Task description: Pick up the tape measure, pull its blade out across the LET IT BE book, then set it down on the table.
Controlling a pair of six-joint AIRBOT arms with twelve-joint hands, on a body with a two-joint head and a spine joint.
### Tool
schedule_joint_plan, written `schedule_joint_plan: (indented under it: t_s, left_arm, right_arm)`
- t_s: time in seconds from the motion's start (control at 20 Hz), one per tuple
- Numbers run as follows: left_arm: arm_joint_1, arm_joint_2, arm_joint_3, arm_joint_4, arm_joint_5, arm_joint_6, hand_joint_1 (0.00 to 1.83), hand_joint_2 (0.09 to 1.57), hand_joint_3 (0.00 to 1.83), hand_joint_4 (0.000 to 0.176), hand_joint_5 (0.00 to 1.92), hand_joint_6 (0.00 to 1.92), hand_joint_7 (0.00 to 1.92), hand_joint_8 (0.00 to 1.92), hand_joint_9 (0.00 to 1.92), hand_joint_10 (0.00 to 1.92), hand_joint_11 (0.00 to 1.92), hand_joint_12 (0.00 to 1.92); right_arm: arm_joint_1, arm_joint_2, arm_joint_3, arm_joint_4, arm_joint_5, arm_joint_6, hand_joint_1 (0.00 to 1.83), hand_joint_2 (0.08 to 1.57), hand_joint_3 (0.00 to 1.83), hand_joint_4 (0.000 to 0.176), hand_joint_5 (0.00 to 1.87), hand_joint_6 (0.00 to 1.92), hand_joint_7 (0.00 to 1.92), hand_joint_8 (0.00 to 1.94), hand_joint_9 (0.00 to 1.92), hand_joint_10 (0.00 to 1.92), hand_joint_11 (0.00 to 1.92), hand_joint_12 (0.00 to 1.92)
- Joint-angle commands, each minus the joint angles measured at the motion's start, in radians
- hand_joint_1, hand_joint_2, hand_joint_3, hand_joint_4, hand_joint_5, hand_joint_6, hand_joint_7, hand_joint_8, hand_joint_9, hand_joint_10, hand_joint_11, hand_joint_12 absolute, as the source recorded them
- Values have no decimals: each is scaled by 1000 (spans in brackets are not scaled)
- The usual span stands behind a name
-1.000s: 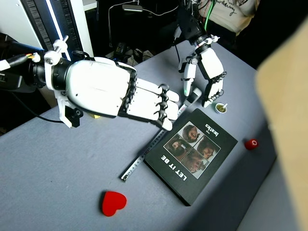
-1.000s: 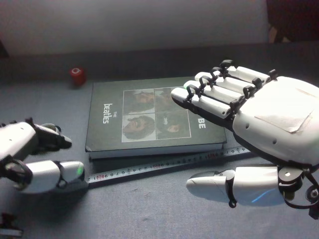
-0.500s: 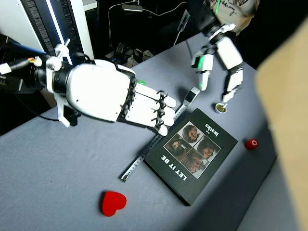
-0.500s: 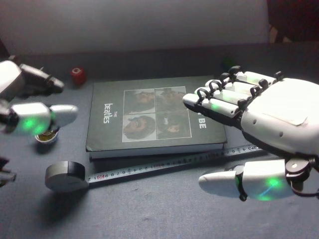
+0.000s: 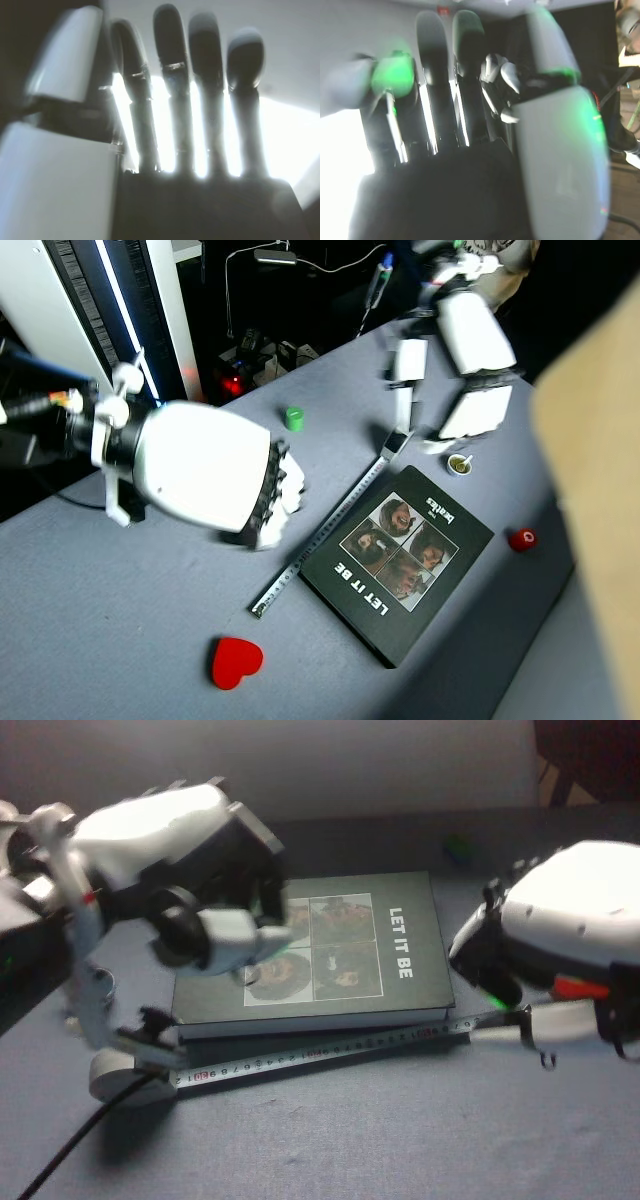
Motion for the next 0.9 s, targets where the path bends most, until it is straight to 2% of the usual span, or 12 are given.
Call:
schedule_joint_plan:
  t_s: [0.0,0.05,0.1,0.15,0.25,0.35,0.4,0.55,0.7,0.75,0.8,0.85]
  left_arm:
    - [-19,-2,-11,12,-63,42,1076,1051,0,0,915,1862,938,1909,1070,1920,1178,1921]
    - [-40,-9,-40,-27,-83,91,1025,1044,0,0,1043,1909,1048,1919,1131,1921,1215,1921]
    - [-45,-11,-64,-38,-113,93,965,1061,1,0,1123,1919,1143,1921,1205,1921,1286,1921]
    - [-47,-10,-87,-47,-146,92,890,1091,8,0,1199,1921,1237,1921,1294,1921,1371,1921]
    - [-34,-6,-119,-51,-181,92,766,1145,12,0,1302,1921,1400,1921,1428,1921,1494,1921]
    - [-7,-5,-130,-32,-195,64,703,1200,3,0,1316,1921,1420,1921,1440,1921,1511,1921]
    - [8,-5,-134,-10,-216,40,696,1209,2,0,1287,1921,1403,1921,1430,1921,1501,1921]
    - [48,-8,-143,25,-234,12,744,1222,2,0,1146,1921,1288,1921,1328,1921,1432,1921]
    - [101,-17,-153,73,-259,-58,739,1188,6,0,1015,1921,1157,1921,1209,1921,1311,1921]
    - [107,-19,-154,74,-259,-59,748,1133,0,139,975,1868,1131,1921,1185,1921,1276,1921]
    - [112,-22,-154,76,-261,-70,767,1089,0,169,990,1774,1132,1871,1178,1921,1268,1921]
    - [114,-24,-154,83,-262,-78,797,1009,0,176,1031,1592,1173,1759,1206,1880,1270,1921]
  right_arm:
    - [16,4,2,1,-33,6,828,1164,15,0,1129,1921,1394,1941,1686,1921,1897,1921]
    - [25,4,9,6,-9,6,754,1217,12,0,1216,1921,1477,1941,1723,1921,1916,1921]
    - [26,4,15,6,-4,3,713,1259,0,129,1282,1921,1525,1941,1743,1921,1920,1921]
    - [25,4,17,6,-5,0,689,1288,2,167,1313,1921,1546,1941,1745,1921,1916,1921]
    - [21,3,17,6,-19,-13,681,1360,26,176,1335,1921,1554,1941,1742,1921,1913,1921]
    - [21,2,17,6,-17,-26,721,1385,17,176,1305,1921,1522,1941,1728,1921,1903,1921]
    - [23,2,16,6,-12,-38,749,1384,10,176,1282,1921,1508,1941,1728,1921,1905,1921]
    - [46,2,17,140,44,-146,822,1378,1,176,1243,1921,1500,1941,1727,1921,1913,1921]
    - [60,0,17,151,71,-188,832,1373,0,176,1213,1921,1498,1941,1732,1921,1920,1921]
    - [61,0,17,151,78,-196,827,1376,0,176,1209,1921,1489,1941,1734,1921,1921,1921]
    - [61,1,18,151,82,-207,832,1380,1,176,1206,1921,1472,1941,1737,1921,1921,1921]
    - [61,1,18,151,83,-214,866,1375,0,176,1189,1921,1450,1941,1726,1921,1921,1921]
